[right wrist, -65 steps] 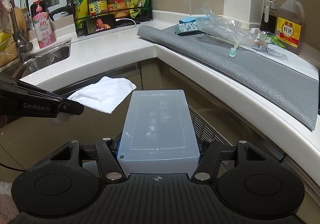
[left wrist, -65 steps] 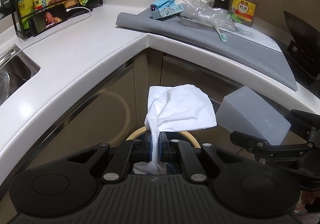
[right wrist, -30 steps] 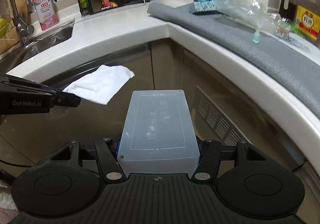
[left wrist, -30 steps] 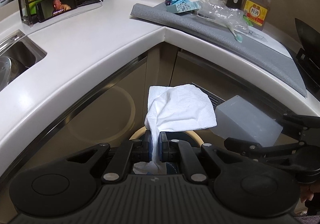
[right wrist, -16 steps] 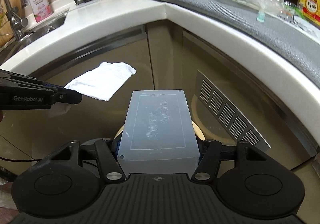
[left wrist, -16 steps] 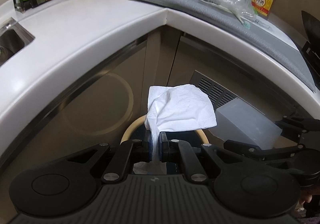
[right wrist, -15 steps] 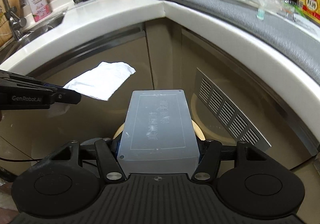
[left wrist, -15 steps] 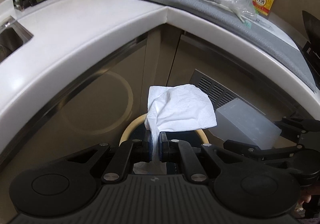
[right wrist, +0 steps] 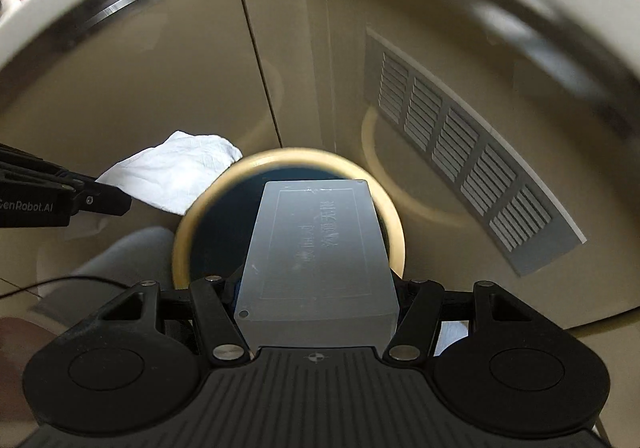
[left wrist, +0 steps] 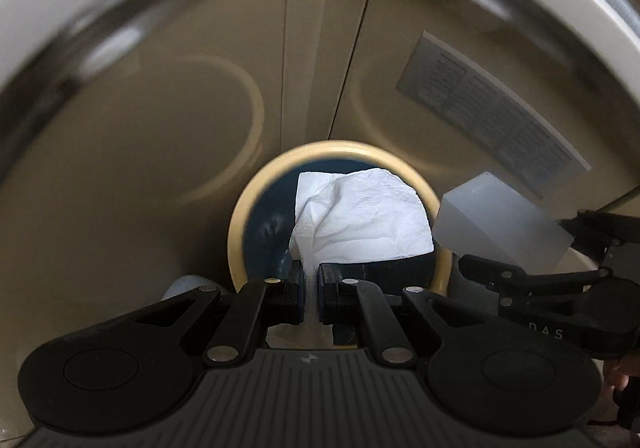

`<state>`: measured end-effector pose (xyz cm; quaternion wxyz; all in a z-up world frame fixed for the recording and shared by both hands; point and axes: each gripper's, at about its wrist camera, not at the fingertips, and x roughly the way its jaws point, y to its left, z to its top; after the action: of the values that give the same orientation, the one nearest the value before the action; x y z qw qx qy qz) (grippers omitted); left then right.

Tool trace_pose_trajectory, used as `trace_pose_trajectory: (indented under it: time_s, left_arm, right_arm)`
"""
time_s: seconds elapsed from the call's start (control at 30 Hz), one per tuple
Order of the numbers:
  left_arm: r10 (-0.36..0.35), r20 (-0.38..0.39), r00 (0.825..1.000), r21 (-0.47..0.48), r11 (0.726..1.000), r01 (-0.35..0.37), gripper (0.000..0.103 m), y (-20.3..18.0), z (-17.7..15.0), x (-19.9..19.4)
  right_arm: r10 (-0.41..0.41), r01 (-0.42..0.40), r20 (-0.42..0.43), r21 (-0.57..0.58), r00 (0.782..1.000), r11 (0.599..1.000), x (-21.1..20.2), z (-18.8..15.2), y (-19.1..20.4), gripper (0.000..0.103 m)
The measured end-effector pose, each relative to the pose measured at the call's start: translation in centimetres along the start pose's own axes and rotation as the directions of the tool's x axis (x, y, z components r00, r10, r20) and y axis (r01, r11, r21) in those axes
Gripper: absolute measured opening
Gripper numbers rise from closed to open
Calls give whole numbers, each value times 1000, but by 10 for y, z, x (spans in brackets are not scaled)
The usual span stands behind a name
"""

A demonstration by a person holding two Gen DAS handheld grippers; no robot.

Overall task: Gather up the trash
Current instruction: 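Carry the tissue and box down over the trash bin with both grippers, then open both grippers to drop the tissue and box into the bin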

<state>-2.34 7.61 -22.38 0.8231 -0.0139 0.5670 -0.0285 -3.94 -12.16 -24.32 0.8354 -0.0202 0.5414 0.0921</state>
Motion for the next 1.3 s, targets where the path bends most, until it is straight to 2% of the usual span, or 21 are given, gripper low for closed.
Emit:
trace_pose_trajectory:
  time_s: [0.57,0.8,1.0,1.03,1.1,1.13,1.17,1.2,1.27,1.3]
  left_arm:
    - [33,-141,989,47,999,-26,7,-8,12,71]
    - [39,-196,980,38,999,-32,7,-3,20,95]
    - [55,-243,968,69,997,-39,8,-3,16,112]
    - [56,-251,966,72,997,-39,14,-3,16,115]
    - [40,-258,965,76,997,-21,38,-3,14,123]
    - [39,-256,966,73,997,-21,67,-3,13,122]
    - [42,-248,968,65,998,-27,85,-4,13,122]
    - [66,-228,971,58,997,-54,89,-3,13,119]
    - [81,-203,976,60,996,-70,100,0,15,112]
    - [83,-196,977,56,996,-74,103,2,16,109]
  right_arm:
    - [-39,35,-138,-29,990,999,59,12,7,63]
    - [-49,47,-183,-20,982,999,76,16,6,63]
    - [-71,69,-211,-17,975,997,84,15,14,64]
    - [-73,72,-216,-11,974,997,84,15,15,64]
    - [-78,81,-223,4,972,997,86,15,13,64]
    - [-80,85,-226,13,971,996,87,15,13,67]
    - [-82,89,-229,22,970,996,86,16,13,75]
    - [-97,106,-226,28,969,994,84,17,11,76]
    - [-104,114,-208,36,973,993,78,19,10,81]
    - [-99,109,-199,44,975,993,74,20,10,81]
